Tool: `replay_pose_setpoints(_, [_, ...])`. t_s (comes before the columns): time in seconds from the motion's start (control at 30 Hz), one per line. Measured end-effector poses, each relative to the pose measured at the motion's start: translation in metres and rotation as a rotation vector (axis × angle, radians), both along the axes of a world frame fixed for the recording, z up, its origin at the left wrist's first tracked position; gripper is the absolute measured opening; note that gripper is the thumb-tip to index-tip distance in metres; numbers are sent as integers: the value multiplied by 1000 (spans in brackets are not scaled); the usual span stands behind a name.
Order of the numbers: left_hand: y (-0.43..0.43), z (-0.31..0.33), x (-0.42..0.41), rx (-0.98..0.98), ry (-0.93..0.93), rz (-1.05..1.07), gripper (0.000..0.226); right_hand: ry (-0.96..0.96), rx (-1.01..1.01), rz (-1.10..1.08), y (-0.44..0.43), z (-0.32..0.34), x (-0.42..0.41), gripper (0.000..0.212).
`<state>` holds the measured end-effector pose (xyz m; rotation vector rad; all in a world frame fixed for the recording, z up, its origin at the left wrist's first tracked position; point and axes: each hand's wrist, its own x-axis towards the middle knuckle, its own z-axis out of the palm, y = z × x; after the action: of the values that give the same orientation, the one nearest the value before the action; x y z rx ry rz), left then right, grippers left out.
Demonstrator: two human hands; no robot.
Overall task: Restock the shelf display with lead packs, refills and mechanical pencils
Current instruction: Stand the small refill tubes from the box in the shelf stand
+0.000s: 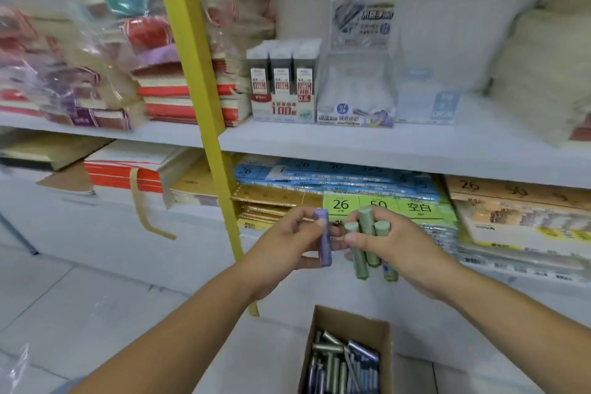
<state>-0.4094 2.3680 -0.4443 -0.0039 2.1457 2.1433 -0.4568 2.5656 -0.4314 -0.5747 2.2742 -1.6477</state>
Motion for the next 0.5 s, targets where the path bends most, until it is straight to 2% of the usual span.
replay_pose_setpoints(0.17, [2,43,-14,22,74,-5,19,64,-94,-9,-6,47,-14,20])
replay_pose_setpoints(0.23, [3,46,-19,39,81,-16,26,9,-199,4,-11,54,-17,19])
replay_pose_setpoints(0.33, [6,39,-27,-107,156,-39,41,-99,-357,41,-21,54,-18,26])
replay_pose_setpoints(0.5, [5,37,-32,-85,219,82,18,-77,-428,13,-30,54,-27,31])
